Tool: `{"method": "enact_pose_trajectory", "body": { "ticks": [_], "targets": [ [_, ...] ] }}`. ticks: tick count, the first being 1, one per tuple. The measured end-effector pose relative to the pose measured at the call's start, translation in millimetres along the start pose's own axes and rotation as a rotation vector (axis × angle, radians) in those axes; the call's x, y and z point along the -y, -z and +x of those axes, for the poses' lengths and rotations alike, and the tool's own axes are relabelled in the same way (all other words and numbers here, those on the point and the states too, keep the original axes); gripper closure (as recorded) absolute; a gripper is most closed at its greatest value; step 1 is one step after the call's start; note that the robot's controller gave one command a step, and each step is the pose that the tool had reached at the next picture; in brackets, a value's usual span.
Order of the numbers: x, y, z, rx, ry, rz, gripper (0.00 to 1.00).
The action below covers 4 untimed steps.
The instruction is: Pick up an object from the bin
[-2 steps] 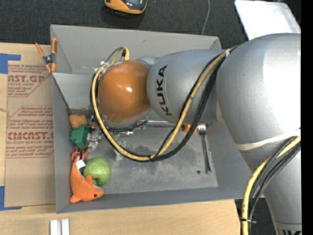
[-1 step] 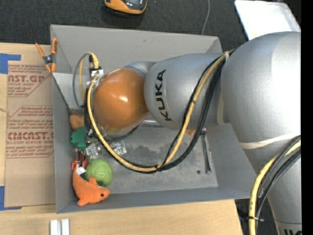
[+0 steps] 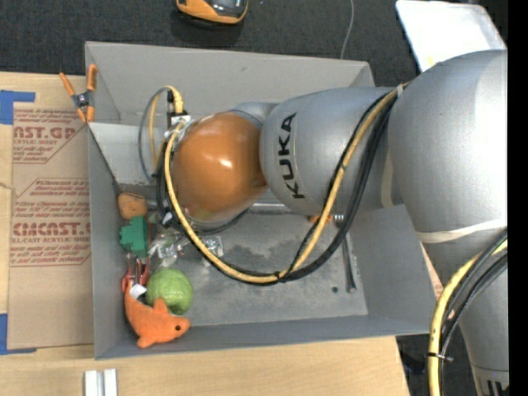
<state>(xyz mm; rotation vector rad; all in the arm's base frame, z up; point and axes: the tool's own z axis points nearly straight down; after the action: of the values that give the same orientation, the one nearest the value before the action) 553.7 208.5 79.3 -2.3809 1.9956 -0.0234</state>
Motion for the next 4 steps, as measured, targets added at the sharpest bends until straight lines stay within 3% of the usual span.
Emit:
{"method": "enact_pose_trajectory", "body": {
  "ticks": [1, 2, 3, 4],
  "targets": [
    [-11.3, -0.8, -9.0, 0.0, -0.215, 0.009, 0.0],
    [-33.6, -0.4, -6.2, 0.007, -0.057, 0.019, 0.0],
    [-35.5, -1.7, -23.5, 0.004, -0.434, 0.017, 0.0],
    [-48.0, -2.5, 30.2, 0.018, -0.304, 0.029, 0.0]
  ]
}}
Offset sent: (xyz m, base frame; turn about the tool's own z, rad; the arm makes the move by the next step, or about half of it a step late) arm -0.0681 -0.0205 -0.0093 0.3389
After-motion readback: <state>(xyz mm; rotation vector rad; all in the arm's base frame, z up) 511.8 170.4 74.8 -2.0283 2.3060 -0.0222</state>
